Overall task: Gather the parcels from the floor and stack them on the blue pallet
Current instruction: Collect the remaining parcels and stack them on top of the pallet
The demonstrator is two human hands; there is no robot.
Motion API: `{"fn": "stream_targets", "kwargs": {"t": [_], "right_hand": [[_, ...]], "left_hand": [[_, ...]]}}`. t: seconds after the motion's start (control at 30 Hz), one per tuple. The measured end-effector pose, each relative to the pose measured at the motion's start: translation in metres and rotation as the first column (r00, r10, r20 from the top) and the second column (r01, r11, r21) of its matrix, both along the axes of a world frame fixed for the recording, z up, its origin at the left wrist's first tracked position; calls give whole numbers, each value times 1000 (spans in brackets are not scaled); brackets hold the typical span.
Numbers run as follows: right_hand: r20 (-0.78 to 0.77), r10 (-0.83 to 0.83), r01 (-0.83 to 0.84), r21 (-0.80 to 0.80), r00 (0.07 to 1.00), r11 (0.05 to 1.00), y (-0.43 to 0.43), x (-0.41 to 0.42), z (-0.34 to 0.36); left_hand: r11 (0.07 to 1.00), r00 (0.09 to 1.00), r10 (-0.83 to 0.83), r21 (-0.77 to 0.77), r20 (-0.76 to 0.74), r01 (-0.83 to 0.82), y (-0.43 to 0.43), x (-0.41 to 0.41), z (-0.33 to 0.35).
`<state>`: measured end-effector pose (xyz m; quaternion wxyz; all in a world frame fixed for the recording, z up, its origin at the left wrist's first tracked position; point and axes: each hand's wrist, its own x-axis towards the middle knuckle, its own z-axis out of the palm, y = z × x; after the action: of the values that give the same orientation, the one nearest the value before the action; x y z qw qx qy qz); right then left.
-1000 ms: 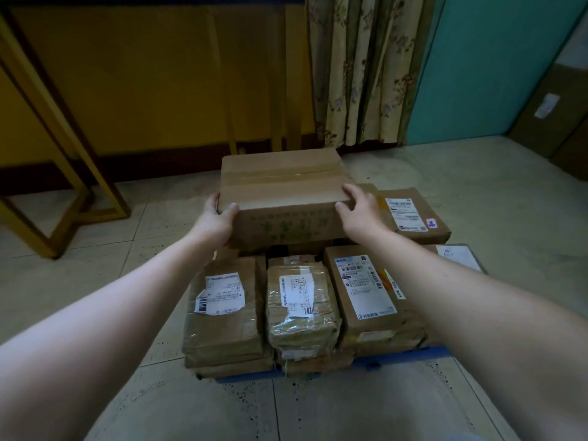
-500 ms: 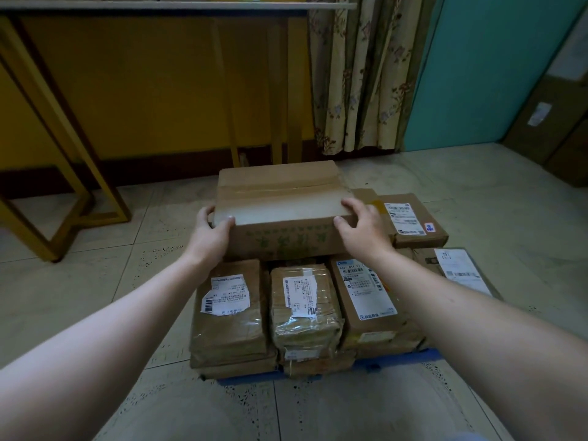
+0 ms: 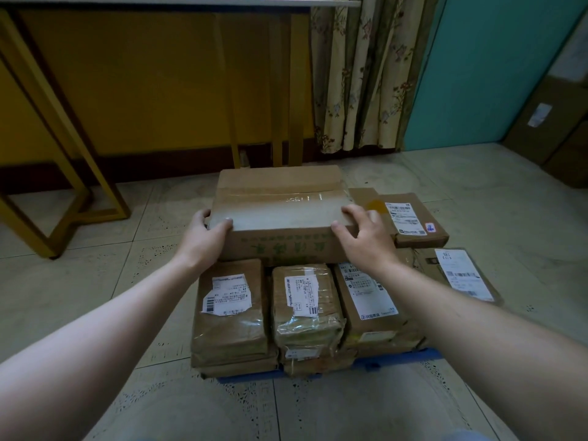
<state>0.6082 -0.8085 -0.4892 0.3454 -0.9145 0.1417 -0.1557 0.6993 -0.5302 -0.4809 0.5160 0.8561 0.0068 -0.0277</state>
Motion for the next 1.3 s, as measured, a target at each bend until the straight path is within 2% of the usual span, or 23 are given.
{"fn": "stream_targets", "kwargs": {"t": [0.03,0.1,0.17,0.23,0.3,0.4,0.5,0.63,0.73,0.93,1.1,1.2,1.3], "right_hand": [[-2,-12,12,-29,1000,1000,1,2,3],[7,-30,30,-80,1000,996,5,10,11],[-29,-19,17,-91,999,996,10,20,18],[-90,-8,-2,-107,996,994,14,25,17],[-124,9,-23,-110,992,994,18,24,13],[-106,10,-17,-66,994,998,15,21,15],[-96,-92,89,-36,991,995,-4,14,25],[-139,-233,216,-124,963,969,-29,-7,37],[-205,-301,271,-159,931,949,-43,-31,37],[-318,-326,275,-196,891,941,-87,-67,19],[-412,-304,235,-211,859,949,-153,-93,-18],[-539,-298,205,-228,787,952,-197,-96,-37],[-646,-185,179,-76,741,981,-224,-97,-65]], "left_hand": [[998,1000,2,55,25,-3,0,3,2],[978,986,-20,210,168,-16,-2,12,11],[913,953,-175,403,246,64,-9,18,19],[788,929,-334,589,162,180,-15,18,18],[713,929,-359,669,90,211,-13,16,12],[681,939,-331,712,90,171,-10,18,22],[659,913,-396,723,99,207,-26,20,42],[626,832,-541,719,123,302,-56,6,62],[575,734,-663,729,148,372,-82,-17,68],[450,586,-798,783,137,430,-161,-54,74],[310,516,-857,793,-5,524,-241,-91,23],[222,569,-807,811,-159,542,-276,-94,-13],[119,608,-725,811,-323,573,-289,-97,-52]]}}
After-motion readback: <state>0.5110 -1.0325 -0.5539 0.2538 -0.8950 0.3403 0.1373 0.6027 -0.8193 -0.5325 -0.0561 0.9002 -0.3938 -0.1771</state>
